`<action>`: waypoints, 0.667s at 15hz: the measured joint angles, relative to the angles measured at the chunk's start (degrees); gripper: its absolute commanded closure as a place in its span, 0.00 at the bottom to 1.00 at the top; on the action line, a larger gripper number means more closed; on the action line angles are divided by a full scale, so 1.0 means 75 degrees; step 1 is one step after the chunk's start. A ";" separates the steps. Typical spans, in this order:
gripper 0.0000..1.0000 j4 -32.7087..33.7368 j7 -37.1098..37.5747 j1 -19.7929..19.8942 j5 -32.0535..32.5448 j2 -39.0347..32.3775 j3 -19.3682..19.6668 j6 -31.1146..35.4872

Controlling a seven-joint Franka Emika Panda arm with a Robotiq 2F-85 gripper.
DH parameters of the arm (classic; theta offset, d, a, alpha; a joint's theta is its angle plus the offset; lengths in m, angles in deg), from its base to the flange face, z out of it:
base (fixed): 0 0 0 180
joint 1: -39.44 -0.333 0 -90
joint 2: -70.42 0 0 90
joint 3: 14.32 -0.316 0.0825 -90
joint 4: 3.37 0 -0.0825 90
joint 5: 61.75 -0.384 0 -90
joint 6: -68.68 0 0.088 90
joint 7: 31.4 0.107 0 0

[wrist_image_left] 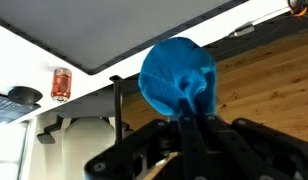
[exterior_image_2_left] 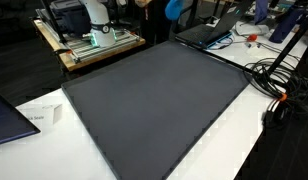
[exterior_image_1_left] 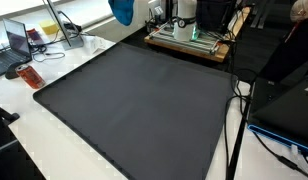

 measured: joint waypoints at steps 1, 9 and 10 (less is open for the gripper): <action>0.99 0.0000 0.0077 0.0057 0.0122 0.0031 -0.0006 0.0004; 0.29 0.0001 0.0234 0.0201 0.0463 0.0088 -0.0060 0.0006; 0.22 0.0001 0.0234 0.0200 0.0466 0.0088 -0.0066 0.0006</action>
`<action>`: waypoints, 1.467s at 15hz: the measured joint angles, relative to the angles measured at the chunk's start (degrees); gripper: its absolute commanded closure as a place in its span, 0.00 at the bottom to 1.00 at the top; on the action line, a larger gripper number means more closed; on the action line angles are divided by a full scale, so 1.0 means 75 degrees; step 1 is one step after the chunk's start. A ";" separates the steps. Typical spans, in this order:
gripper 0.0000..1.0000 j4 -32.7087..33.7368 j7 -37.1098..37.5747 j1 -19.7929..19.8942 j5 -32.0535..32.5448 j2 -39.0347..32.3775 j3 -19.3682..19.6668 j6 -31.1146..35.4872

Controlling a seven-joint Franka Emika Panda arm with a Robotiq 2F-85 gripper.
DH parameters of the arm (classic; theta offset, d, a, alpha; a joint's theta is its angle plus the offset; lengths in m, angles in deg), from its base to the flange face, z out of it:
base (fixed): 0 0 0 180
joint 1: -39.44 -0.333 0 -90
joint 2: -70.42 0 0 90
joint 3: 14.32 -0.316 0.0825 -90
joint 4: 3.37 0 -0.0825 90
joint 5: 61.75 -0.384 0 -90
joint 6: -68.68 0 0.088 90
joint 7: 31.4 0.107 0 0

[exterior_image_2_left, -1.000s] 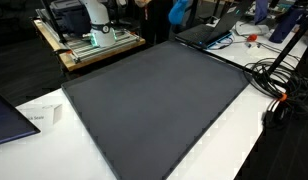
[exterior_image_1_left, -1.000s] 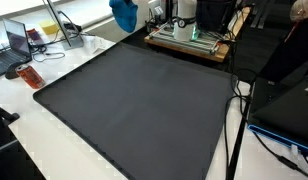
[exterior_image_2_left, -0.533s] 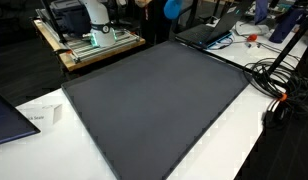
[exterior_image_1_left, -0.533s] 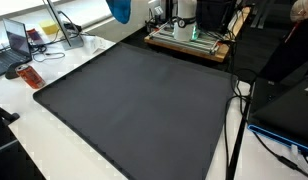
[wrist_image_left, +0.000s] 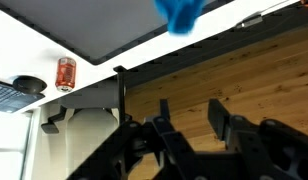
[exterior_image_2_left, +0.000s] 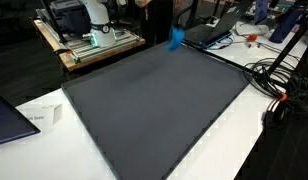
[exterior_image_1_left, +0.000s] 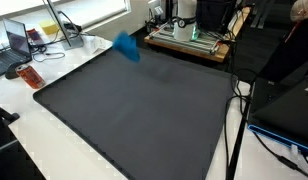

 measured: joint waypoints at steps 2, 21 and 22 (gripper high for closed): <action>0.08 0.0000 0.0000 0.0000 0.0001 0.0000 -0.0013 0.0000; 0.00 0.0736 -0.3005 0.0089 -0.3417 -0.1857 0.0215 0.0856; 0.00 0.0864 -0.3480 0.0091 -0.3980 -0.2075 0.0198 0.0877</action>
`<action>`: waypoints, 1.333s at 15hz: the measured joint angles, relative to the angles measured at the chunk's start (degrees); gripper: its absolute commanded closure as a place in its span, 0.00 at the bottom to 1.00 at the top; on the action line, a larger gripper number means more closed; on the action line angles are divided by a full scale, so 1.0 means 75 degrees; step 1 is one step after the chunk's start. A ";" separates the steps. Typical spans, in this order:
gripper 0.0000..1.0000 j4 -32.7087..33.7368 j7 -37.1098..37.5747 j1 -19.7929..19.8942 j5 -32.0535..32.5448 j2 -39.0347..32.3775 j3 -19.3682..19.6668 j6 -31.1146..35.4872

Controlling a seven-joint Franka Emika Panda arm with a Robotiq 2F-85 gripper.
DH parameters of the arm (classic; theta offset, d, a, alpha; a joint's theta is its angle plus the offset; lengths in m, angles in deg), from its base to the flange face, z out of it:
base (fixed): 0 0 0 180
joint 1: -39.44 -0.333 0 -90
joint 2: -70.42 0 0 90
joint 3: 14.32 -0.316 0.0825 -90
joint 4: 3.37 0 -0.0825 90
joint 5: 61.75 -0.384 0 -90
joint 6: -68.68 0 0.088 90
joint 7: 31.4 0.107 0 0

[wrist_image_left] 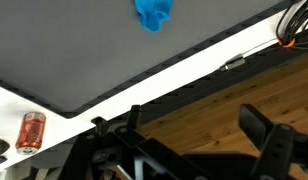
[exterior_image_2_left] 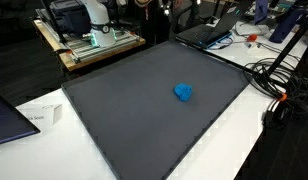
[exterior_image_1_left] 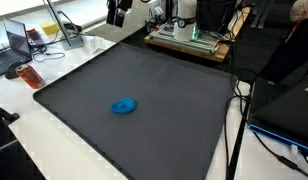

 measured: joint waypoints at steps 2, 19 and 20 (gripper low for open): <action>0.00 0.0262 -0.0962 -0.0005 -0.1137 -0.0404 -0.0037 -0.0007; 0.00 0.2133 -0.2772 0.0186 -0.3362 -0.2575 0.0072 -0.2084; 0.00 0.2148 -0.2737 0.0164 -0.3356 -0.2668 0.0091 -0.2084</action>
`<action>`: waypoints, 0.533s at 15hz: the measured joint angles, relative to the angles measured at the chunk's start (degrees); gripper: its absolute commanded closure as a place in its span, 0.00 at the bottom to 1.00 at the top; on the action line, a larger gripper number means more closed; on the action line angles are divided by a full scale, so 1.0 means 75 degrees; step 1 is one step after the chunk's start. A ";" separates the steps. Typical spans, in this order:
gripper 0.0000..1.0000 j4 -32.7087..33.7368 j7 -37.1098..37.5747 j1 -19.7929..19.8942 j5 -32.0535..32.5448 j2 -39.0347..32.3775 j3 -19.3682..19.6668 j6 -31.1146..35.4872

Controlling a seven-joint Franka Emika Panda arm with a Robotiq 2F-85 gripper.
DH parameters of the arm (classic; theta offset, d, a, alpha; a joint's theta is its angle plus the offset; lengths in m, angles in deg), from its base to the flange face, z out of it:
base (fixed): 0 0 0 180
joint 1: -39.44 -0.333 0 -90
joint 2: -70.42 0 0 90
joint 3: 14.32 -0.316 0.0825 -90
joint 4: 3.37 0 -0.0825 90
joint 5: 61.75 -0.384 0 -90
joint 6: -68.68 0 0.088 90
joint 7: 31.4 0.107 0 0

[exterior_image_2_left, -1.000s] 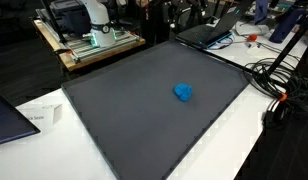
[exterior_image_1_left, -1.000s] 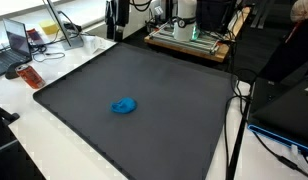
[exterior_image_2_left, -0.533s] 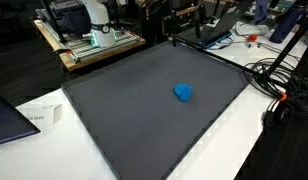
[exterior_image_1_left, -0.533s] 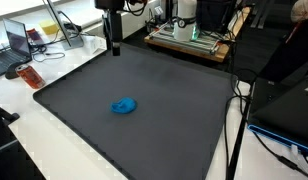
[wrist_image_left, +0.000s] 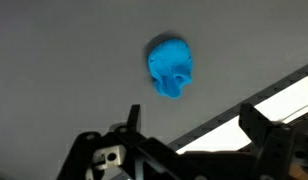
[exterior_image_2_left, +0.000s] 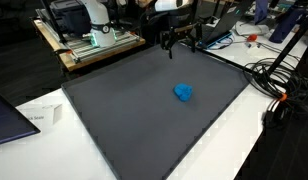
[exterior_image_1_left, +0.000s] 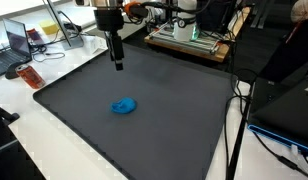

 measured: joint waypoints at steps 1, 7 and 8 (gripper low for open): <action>0.00 0.0004 0.0039 -0.0026 0.0010 -0.0081 0.0013 0.0004; 0.00 -0.0001 0.0915 -0.0482 0.0524 -0.0382 0.0223 0.0048; 0.00 -0.0001 0.1170 -0.0601 0.0711 -0.0411 0.0279 0.0067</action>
